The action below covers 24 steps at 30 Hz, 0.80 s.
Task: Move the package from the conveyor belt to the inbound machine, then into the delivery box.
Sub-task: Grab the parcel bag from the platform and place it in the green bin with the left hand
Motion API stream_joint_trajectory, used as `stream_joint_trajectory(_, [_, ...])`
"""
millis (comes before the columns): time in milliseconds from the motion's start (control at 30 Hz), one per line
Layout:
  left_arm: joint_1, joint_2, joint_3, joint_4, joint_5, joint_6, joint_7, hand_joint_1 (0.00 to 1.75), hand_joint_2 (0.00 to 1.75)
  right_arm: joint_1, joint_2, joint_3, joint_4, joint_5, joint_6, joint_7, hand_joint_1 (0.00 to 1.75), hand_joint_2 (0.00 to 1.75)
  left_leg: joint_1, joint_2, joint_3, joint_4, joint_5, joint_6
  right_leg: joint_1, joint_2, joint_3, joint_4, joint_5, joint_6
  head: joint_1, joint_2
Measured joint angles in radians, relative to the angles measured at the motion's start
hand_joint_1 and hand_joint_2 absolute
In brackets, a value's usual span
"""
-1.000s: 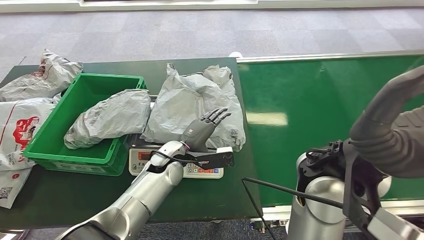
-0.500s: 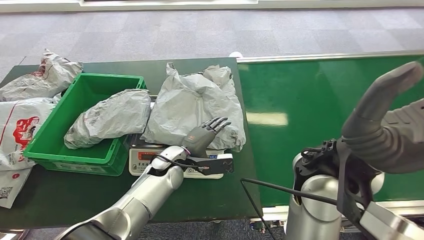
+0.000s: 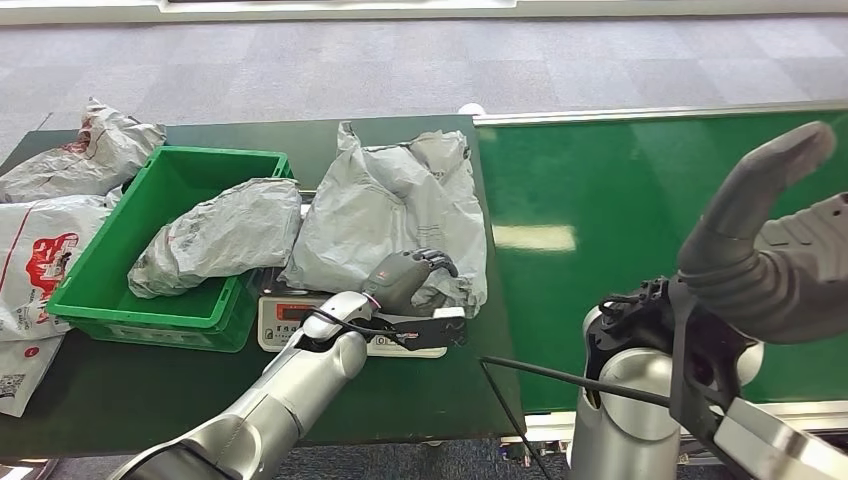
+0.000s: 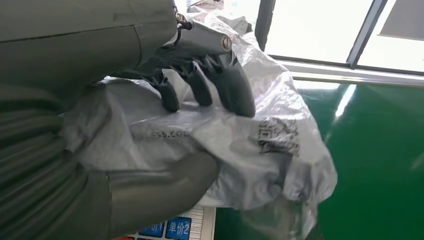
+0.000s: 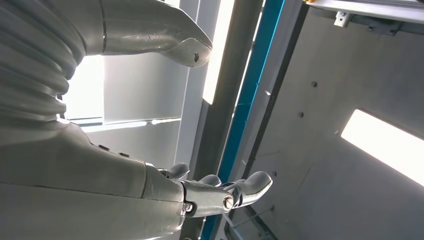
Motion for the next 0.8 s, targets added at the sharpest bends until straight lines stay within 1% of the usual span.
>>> stream_joint_trajectory(800, [0.000, 0.004, 0.000, 0.000, -0.004, 0.022, -0.004, 1.75, 1.75, 0.005, 0.000, 0.001, 0.011, -0.017, 0.000, 0.000, 0.00, 1.75, 0.000, 0.000, 0.000, 0.000, 0.000, 0.000, 0.000, 0.000, 0.000, 0.000, 0.000, 0.000, 0.000, 0.000])
